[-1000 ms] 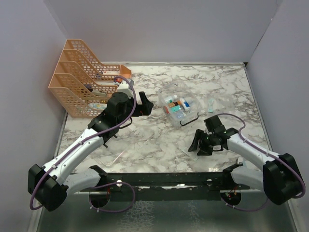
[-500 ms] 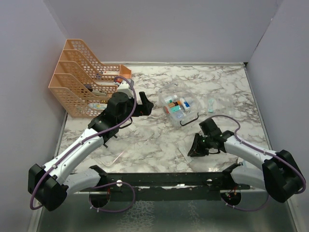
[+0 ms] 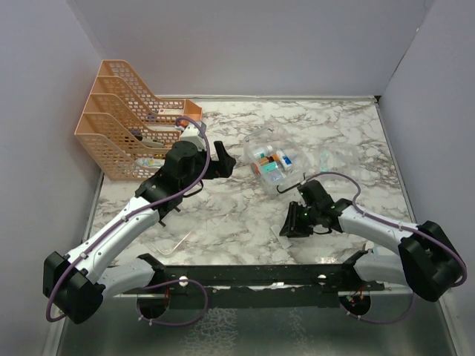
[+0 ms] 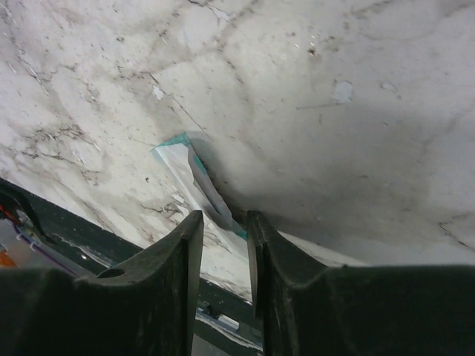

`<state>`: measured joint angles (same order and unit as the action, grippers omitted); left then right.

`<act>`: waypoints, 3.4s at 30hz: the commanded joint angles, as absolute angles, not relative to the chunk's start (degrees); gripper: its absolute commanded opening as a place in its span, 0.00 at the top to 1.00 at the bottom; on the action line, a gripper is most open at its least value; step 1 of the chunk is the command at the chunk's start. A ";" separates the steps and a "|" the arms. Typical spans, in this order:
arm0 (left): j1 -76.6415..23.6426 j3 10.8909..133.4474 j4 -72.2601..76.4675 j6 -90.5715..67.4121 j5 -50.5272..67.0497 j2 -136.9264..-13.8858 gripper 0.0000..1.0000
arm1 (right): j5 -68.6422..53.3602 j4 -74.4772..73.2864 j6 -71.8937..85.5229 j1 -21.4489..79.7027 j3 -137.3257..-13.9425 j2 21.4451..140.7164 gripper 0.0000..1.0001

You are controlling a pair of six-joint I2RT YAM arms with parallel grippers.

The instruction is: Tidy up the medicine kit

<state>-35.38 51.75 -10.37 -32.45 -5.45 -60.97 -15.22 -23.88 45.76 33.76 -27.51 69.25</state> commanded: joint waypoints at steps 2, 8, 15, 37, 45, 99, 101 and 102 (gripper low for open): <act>-35.33 53.40 -10.71 -31.82 -6.00 -60.44 0.09 | -10.99 -19.77 45.73 35.74 -26.55 72.61 0.74; -35.34 53.34 -10.89 -31.69 -6.15 -60.09 0.09 | -9.37 -19.59 47.19 36.02 -25.58 71.32 0.96; -35.24 53.62 -10.96 -31.29 -6.24 -60.12 0.09 | -4.00 -25.35 47.65 36.04 -28.22 66.68 0.99; -35.07 55.80 -11.11 -30.47 -5.97 -62.28 0.09 | 37.44 -56.01 47.57 29.86 -58.54 62.40 0.99; -34.98 56.38 -11.27 -30.24 -6.00 -62.78 0.09 | 22.30 -32.47 27.33 13.61 -56.49 65.74 0.99; -34.19 64.01 -6.63 -19.59 -10.41 -71.99 0.08 | 1.58 -32.53 17.22 -2.48 -76.81 104.40 0.66; -34.19 63.95 -6.63 -19.43 -10.46 -71.83 0.08 | 2.27 -33.46 17.36 -2.46 -77.49 103.58 0.65; -34.19 63.94 -6.61 -19.44 -10.46 -71.81 0.08 | 2.91 -34.08 17.55 -2.46 -77.66 103.19 0.65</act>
